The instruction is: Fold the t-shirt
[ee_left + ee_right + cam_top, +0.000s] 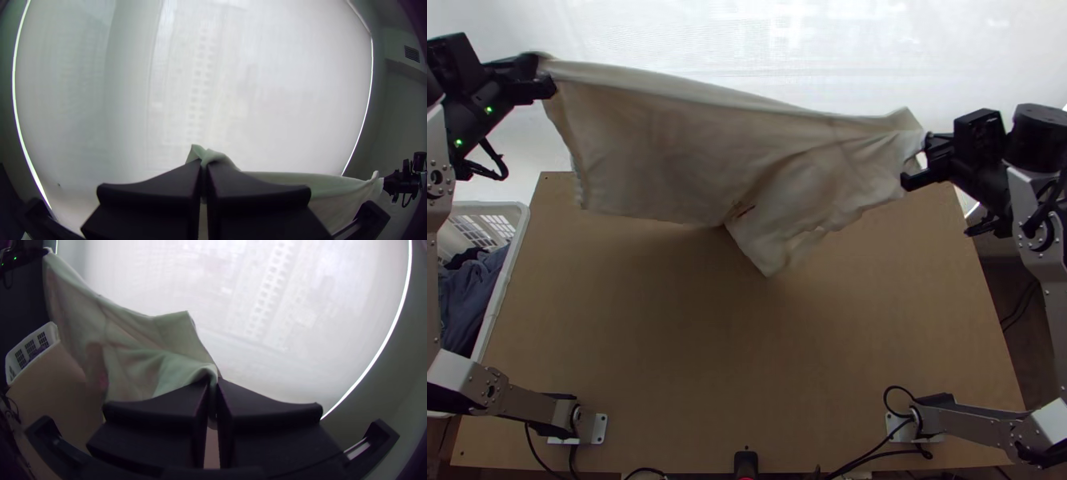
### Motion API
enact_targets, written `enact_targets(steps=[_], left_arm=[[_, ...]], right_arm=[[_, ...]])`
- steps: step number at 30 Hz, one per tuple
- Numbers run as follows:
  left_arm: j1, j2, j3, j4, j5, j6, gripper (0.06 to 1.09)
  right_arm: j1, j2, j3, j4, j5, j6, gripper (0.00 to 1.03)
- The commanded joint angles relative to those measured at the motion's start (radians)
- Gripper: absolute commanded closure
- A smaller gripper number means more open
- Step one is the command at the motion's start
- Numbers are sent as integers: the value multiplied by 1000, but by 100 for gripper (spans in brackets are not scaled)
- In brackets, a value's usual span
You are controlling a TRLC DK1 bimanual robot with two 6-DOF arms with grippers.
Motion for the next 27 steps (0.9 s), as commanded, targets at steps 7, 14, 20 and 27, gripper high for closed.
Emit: enact_targets(steps=[7, 14, 20, 27], left_arm=[[-77, -54, 36, 236, -180, 107, 105], [-60, 44, 28, 317, -242, 138, 105], [-54, 129, 30, 520, -351, 195, 105], [-65, 141, 37, 668, -372, 218, 105]], right_arm=[[-114, 114, 203, 270, 80, 7, 100], [-103, 178, 171, 531, 142, -53, 100], [-92, 237, 193, 752, 201, -110, 100], [-100, 263, 297, 839, 241, -145, 100]])
